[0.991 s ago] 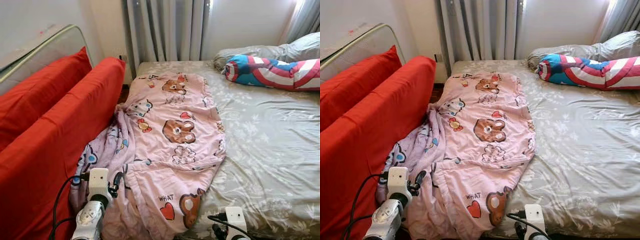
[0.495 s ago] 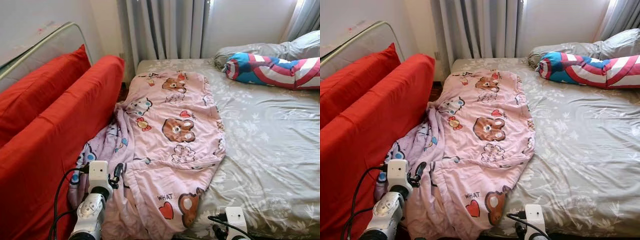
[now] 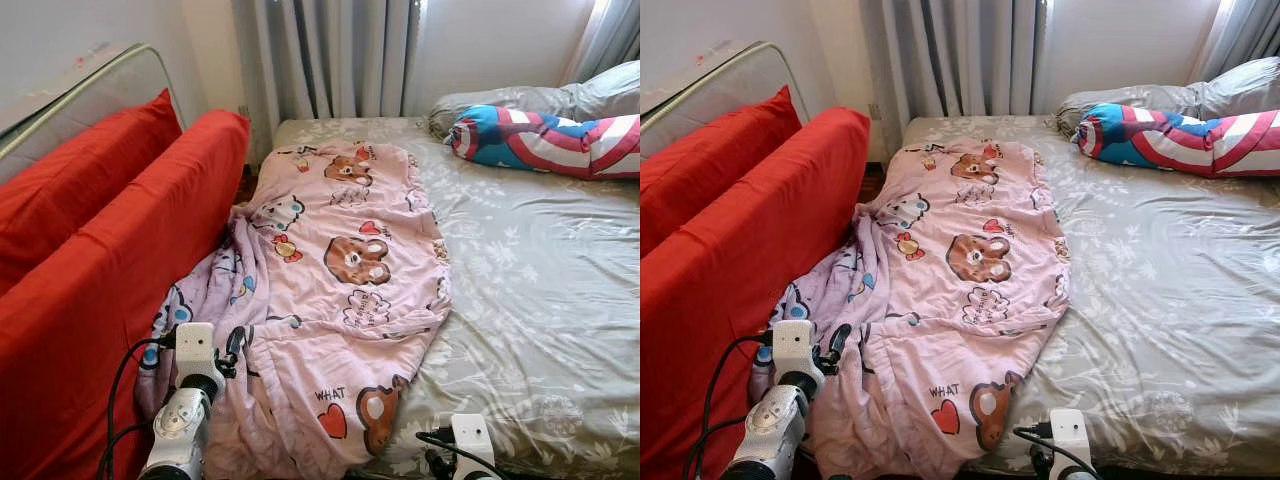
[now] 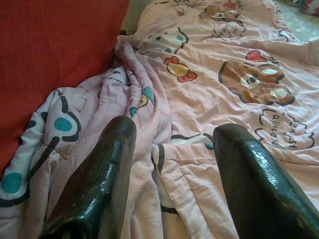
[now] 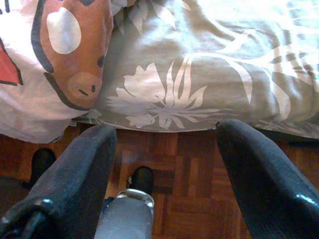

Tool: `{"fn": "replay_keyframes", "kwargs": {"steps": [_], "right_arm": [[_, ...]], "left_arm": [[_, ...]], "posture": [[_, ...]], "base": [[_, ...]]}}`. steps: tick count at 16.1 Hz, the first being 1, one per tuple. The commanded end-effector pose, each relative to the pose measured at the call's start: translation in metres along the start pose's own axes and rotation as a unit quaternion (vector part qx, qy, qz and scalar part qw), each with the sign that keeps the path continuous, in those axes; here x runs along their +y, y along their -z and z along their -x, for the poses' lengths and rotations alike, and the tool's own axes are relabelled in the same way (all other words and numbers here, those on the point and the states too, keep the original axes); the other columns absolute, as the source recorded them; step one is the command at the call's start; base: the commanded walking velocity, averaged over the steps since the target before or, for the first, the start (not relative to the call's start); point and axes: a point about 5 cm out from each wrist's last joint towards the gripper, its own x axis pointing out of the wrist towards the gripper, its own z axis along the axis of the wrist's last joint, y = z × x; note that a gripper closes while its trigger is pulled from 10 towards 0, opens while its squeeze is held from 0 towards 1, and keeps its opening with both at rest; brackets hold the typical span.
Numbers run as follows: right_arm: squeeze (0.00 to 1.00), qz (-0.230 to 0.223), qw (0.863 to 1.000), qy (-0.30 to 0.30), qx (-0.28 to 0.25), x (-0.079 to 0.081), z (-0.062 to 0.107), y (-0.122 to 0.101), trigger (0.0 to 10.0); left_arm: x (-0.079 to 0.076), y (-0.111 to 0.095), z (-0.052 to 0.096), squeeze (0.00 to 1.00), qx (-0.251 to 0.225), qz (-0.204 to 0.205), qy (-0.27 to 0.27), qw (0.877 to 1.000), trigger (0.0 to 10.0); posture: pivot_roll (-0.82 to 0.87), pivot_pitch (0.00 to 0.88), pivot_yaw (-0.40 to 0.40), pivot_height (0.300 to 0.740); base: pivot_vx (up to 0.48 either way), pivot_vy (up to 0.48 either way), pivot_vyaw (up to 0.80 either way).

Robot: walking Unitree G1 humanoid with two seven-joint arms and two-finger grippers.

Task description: Clean up the room

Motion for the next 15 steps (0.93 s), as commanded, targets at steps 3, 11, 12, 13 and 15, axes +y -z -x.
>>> {"fn": "replay_keyframes", "kwargs": {"steps": [3, 11, 12, 13, 15], "right_arm": [[0.0, -0.002, 1.0, -0.002, 0.0, 0.0005, 0.0001, 0.0008, 10.0], [0.0, 0.0, 1.0, -0.001, 0.002, 0.0003, 0.0001, 0.0007, 10.0], [0.0, 0.0, 1.0, -0.002, 0.002, 0.0004, 0.0, 0.0007, 10.0], [0.0, 0.0, 1.0, -0.002, 0.002, 0.0005, 0.0, 0.0006, 10.0], [0.0, 0.001, 1.0, -0.002, 0.002, 0.0006, 0.0, 0.0006, 10.0]], "left_arm": [[0.0024, 0.0003, 0.0008, 0.0, 0.001, 0.006, -0.006, 1.0, 10.0], [0.0006, 0.002, 0.0007, 0.0, 0.008, 0.011, -0.002, 1.0, 10.0], [0.0007, 0.0017, 0.0007, 0.0, 0.007, 0.007, -0.002, 1.0, 10.0], [0.0007, 0.0013, 0.0007, 0.0, 0.006, 0.004, -0.001, 1.0, 10.0], [0.0008, 0.0007, 0.0006, 0.0, 0.003, 0.001, -0.001, 1.0, 10.0]], "posture": [[0.0, 0.001, 0.024, 0.74], [0.01, 0.006, 0.023, 0.74], [0.01, 0.006, 0.023, 0.74], [0.01, 0.006, 0.023, 0.74], [0.01, 0.007, 0.024, 0.74]], "base": [[0.0, 0.0, 0.0], [0.0, 0.269, 0.0], [0.0, 0.48, 0.0], [0.0, 0.48, 0.0], [0.0, 0.0, 0.0]]}}
